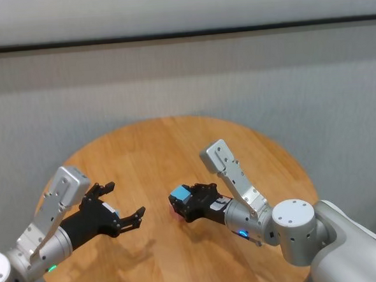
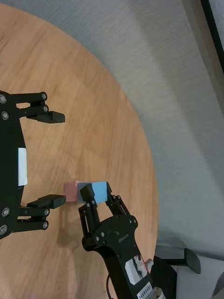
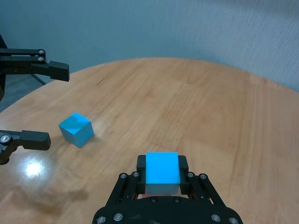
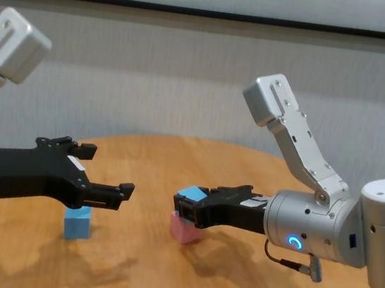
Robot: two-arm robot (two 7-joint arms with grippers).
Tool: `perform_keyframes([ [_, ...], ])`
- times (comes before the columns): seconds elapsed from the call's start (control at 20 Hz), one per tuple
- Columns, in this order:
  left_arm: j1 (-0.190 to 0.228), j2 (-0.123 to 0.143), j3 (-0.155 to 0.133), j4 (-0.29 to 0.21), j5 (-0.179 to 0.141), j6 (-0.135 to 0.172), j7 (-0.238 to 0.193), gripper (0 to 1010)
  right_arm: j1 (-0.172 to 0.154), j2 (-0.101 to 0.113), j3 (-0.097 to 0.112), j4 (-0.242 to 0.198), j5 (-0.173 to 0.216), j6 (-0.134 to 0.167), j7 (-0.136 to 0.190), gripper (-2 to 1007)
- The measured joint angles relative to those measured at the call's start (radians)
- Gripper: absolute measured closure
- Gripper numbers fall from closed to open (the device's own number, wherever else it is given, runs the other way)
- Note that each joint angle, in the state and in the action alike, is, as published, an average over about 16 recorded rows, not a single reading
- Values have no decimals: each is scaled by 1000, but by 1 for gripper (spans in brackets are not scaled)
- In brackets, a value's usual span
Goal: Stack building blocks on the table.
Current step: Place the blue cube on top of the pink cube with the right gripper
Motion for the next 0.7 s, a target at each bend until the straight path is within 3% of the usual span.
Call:
perform_keyframes([
  [0.7,0,0,0,0,0,0,0,8,-2,-9,8,0,-1,13,3,632],
])
